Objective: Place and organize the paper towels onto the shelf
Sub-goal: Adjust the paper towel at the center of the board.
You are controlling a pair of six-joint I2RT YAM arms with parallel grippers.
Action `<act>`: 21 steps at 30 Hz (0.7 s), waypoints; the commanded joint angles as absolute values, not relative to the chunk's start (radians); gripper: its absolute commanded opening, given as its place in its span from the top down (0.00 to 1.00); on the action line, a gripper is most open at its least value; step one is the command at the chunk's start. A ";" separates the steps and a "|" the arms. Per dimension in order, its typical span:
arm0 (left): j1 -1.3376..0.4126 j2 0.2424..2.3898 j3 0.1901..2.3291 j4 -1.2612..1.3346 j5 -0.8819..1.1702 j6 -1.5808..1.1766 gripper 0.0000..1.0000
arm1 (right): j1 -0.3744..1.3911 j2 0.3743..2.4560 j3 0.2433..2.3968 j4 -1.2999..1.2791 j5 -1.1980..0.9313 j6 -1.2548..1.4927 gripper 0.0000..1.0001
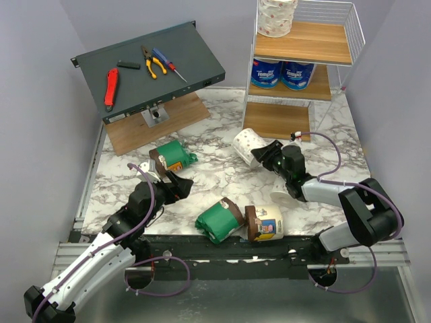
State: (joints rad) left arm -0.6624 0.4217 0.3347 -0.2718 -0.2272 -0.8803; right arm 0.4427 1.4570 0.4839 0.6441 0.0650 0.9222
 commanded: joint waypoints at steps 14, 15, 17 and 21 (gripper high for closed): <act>-0.660 0.426 0.328 -0.267 -0.239 -0.884 0.11 | 0.434 1.355 0.491 0.640 0.063 0.812 0.71; -0.660 0.427 0.328 -0.268 -0.241 -0.885 0.11 | 0.434 1.335 0.516 0.595 0.061 0.793 0.71; -0.660 0.428 0.328 -0.267 -0.239 -0.884 0.11 | 0.435 1.302 0.577 0.485 0.044 0.739 0.72; -0.660 0.435 0.329 -0.260 -0.237 -0.885 0.11 | 0.442 1.262 0.734 0.213 0.011 0.609 0.73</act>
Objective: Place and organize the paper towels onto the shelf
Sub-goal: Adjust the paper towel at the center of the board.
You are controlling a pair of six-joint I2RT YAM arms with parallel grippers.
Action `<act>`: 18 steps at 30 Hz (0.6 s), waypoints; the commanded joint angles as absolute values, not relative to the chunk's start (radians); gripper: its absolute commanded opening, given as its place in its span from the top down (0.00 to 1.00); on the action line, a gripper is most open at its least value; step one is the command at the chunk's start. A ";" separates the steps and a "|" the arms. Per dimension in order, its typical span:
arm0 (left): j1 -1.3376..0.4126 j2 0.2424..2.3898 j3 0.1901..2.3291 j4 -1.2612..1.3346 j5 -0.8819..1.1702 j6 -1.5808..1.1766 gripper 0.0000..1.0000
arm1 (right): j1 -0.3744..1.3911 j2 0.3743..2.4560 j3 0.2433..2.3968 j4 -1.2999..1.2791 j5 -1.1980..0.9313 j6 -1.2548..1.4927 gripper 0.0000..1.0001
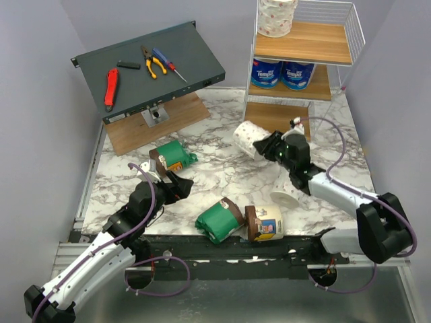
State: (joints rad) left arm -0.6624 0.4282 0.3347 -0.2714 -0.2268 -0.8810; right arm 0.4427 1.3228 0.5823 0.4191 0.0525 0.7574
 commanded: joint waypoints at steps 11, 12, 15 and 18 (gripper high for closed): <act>-0.660 0.494 0.343 -0.225 -0.211 -0.887 0.12 | 0.577 1.277 1.144 -0.439 0.114 0.302 0.73; -0.661 0.499 0.344 -0.219 -0.209 -0.886 0.12 | 0.603 1.303 1.187 -0.490 0.143 0.279 0.73; -0.660 0.521 0.354 -0.209 -0.199 -0.882 0.12 | 0.700 1.376 1.299 -0.613 0.261 0.231 0.73; -0.660 0.541 0.367 -0.210 -0.193 -0.880 0.12 | 0.779 1.436 1.406 -0.707 0.372 0.190 0.73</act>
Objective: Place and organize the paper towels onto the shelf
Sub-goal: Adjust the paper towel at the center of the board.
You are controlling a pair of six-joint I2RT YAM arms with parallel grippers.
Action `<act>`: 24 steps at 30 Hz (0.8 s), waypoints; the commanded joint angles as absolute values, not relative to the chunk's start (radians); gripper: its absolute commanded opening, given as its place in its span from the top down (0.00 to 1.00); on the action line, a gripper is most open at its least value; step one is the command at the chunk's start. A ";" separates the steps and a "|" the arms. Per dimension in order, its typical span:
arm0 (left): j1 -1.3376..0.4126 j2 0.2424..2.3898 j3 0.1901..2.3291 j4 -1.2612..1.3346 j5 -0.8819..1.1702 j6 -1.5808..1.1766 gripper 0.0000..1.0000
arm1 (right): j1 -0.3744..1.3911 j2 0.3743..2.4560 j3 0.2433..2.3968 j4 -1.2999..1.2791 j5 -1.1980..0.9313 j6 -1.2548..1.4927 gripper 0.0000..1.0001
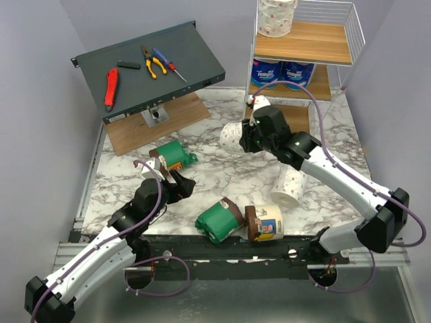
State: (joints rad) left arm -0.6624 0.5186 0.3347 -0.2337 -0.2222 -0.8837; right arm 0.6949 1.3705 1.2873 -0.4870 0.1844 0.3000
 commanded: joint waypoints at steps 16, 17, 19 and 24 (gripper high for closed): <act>-0.661 0.538 0.381 -0.215 -0.207 -0.865 0.12 | 0.998 1.706 1.616 -0.941 0.555 0.057 0.69; -0.660 0.536 0.381 -0.217 -0.208 -0.863 0.12 | 1.002 1.714 1.615 -0.941 0.546 0.055 0.69; -0.660 0.533 0.382 -0.220 -0.208 -0.863 0.12 | 1.003 1.722 1.609 -0.931 0.528 0.051 0.67; -0.660 0.521 0.373 -0.221 -0.212 -0.860 0.12 | 1.002 1.741 1.585 -0.909 0.515 0.043 0.66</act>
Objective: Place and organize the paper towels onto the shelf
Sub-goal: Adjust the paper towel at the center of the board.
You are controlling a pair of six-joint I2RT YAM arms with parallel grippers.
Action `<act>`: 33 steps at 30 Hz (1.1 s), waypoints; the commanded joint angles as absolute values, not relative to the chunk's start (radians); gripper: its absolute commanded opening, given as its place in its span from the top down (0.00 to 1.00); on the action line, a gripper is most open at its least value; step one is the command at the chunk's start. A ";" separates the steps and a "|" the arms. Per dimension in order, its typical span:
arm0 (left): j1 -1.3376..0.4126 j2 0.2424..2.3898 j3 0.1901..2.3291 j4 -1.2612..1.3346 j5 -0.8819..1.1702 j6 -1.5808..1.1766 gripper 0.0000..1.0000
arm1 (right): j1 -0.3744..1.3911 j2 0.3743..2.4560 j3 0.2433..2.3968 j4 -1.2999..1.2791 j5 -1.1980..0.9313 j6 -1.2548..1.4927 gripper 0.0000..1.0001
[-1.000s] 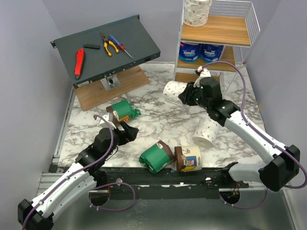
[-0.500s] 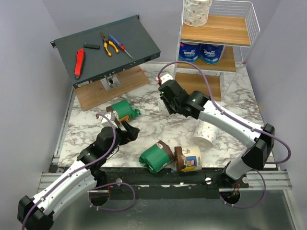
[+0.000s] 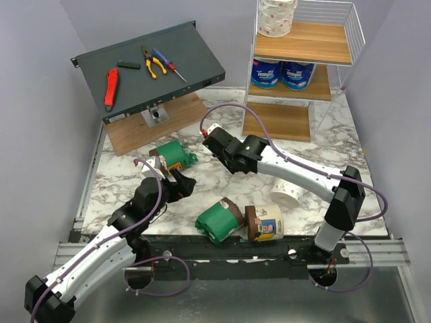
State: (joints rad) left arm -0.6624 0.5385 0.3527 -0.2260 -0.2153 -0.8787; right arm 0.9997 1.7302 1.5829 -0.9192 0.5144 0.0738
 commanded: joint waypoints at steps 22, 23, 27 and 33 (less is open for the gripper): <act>-0.660 0.486 0.353 -0.230 -0.212 -0.860 0.12 | 1.002 1.836 1.550 -0.884 0.395 0.037 0.53; -0.660 0.485 0.352 -0.231 -0.213 -0.860 0.12 | 1.003 1.836 1.546 -0.885 0.395 0.038 0.51; -0.660 0.487 0.351 -0.229 -0.210 -0.859 0.12 | 1.002 1.832 1.539 -0.879 0.407 0.046 0.43; -0.660 0.486 0.352 -0.230 -0.211 -0.862 0.12 | 1.002 1.798 1.564 -0.886 0.428 0.061 0.31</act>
State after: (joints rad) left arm -0.6624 0.4900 0.3527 -0.2260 -0.2157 -0.8749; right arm 0.9997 1.8275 1.5509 -0.8909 0.4175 0.0540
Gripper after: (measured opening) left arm 0.881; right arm 0.659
